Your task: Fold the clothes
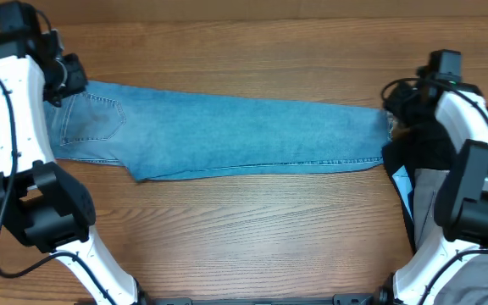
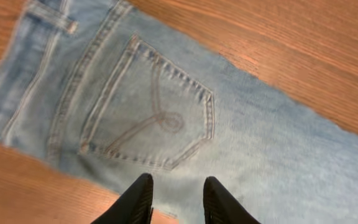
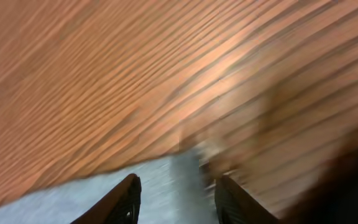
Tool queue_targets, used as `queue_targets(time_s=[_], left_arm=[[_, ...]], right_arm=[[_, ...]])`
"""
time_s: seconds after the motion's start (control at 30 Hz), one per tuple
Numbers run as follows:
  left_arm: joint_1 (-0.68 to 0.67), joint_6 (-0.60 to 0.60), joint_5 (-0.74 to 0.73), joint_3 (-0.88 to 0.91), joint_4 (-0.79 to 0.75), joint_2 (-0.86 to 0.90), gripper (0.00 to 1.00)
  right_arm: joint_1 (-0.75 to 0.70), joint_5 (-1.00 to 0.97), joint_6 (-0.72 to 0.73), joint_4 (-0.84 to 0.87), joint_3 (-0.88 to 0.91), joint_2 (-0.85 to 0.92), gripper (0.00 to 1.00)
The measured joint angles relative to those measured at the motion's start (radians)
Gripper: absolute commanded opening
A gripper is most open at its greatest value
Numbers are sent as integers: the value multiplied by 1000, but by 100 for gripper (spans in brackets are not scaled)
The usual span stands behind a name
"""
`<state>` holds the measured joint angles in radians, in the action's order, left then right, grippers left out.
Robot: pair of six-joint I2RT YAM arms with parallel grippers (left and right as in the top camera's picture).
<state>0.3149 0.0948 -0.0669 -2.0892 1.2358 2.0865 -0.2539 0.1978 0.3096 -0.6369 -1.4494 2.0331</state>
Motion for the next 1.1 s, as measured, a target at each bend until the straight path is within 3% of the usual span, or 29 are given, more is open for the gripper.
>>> queue_targets(time_s=[0.37,0.53,0.63,0.7,0.87,0.97,1.03,1.1], left_arm=[[4,-35,0,-23,85,-3,30],[4,-43,0,-23,89,-3,29],[4,-46,0,-23,95,-3,29],[4,-46,0,-23,101,-3,29],[4,-46,11,-23,108,-3,29],[4,-46,12,-23,113,-3,28],[4,-46,12,-23,115,-3,28],[4,-46,13,-23,118,-3,29]], right_arm=[[-23,45,-64,9,-8,85,40],[-13,122,-95,-9,-11,87,27],[-12,200,-128,-8,-11,87,8],[-12,226,-136,-7,-11,87,4],[-18,262,-150,-10,-19,85,5],[-23,245,-151,-10,-33,72,16],[-25,196,-150,-21,-42,53,28],[-26,138,-154,-34,-43,40,33]])
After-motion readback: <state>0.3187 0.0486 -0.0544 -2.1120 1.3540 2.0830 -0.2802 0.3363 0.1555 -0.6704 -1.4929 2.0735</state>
